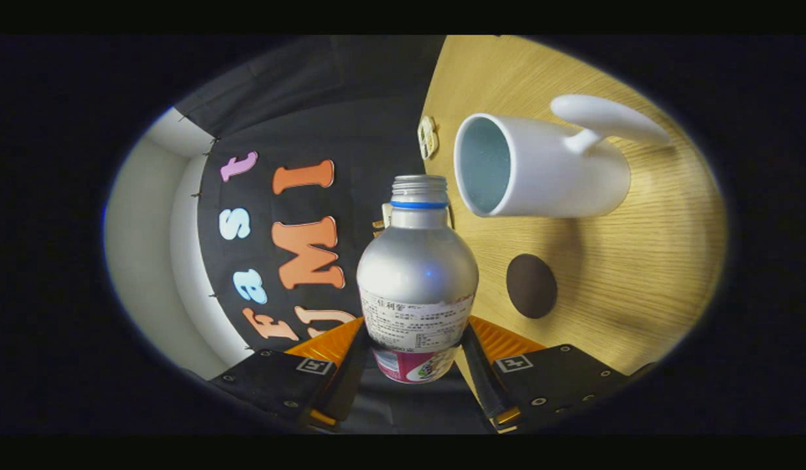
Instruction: Take the bottle from table, then pour the juice into the cup, finally place the bottle on the coaster
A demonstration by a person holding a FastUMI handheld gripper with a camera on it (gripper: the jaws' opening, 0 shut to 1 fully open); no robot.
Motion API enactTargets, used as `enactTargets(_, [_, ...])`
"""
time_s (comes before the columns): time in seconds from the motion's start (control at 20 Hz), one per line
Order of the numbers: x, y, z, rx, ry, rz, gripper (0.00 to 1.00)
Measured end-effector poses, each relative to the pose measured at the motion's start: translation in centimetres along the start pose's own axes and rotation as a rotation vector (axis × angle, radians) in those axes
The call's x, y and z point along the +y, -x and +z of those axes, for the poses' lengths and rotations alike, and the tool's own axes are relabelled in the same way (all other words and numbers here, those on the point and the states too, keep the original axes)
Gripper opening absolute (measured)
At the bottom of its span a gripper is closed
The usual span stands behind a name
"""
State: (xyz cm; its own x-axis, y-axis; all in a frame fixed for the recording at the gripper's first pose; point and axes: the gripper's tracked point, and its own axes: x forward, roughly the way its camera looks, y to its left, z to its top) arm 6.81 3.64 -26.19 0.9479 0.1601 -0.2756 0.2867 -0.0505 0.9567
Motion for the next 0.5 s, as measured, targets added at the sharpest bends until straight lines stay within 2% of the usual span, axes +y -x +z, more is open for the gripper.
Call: enactTargets(0.5, [1.9,-0.2,1.0,-0.003,-0.187,0.034,0.75])
